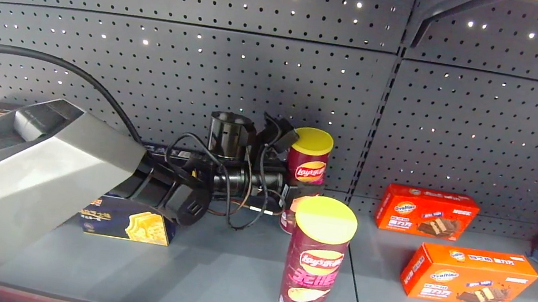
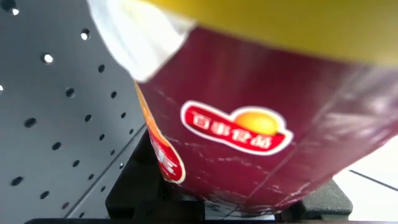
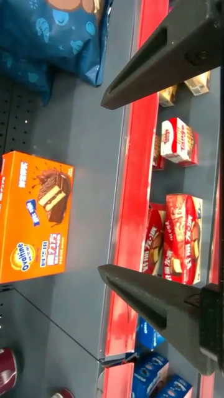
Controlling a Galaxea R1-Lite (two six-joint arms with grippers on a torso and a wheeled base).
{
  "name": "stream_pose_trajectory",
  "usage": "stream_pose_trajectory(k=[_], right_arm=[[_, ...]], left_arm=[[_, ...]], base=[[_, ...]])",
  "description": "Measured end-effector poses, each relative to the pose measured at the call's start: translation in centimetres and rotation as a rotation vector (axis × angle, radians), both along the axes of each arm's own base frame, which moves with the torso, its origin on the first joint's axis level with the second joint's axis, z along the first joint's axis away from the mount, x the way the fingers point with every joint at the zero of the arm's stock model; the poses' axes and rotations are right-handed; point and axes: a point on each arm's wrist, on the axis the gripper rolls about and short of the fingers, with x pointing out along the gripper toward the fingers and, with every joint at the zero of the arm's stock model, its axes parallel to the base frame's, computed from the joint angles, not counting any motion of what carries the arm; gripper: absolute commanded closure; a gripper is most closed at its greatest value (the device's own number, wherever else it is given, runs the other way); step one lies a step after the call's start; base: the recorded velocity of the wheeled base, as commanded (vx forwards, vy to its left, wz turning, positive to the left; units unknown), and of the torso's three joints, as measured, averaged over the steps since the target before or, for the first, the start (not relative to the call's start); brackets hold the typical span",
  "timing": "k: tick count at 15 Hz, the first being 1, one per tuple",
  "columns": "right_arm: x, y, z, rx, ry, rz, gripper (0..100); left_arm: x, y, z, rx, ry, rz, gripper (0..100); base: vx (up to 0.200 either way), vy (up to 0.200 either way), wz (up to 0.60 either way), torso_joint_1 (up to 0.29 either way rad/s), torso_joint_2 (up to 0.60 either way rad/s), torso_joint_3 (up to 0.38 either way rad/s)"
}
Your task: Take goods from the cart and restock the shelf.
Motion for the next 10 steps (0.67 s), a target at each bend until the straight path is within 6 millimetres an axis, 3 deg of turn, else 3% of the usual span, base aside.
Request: stream_pose_trajectory(k=[7, 8, 10], right_arm=[[0.0, 0.0, -0.1, 0.0, 0.003, 0.0, 0], [0.0, 0.0, -0.1, 0.0, 0.003, -0.001, 0], [0.0, 0.0, -0.1, 0.0, 0.003, 0.0, 0]], left_arm=[[0.6, -0.9, -1.2, 0.004, 0.007, -0.011, 100], [0.7, -1.0, -1.4, 0.006, 0.01, -0.012, 0], [0.7, -1.2, -1.7, 0.007, 0.013, -0.013, 0]], base=[[0.0, 0.0, 0.0, 0.0, 0.0, 0.0], [0.0, 0.0, 0.0, 0.0, 0.0, 0.0], [0.0, 0.0, 0.0, 0.0, 0.0, 0.0]])
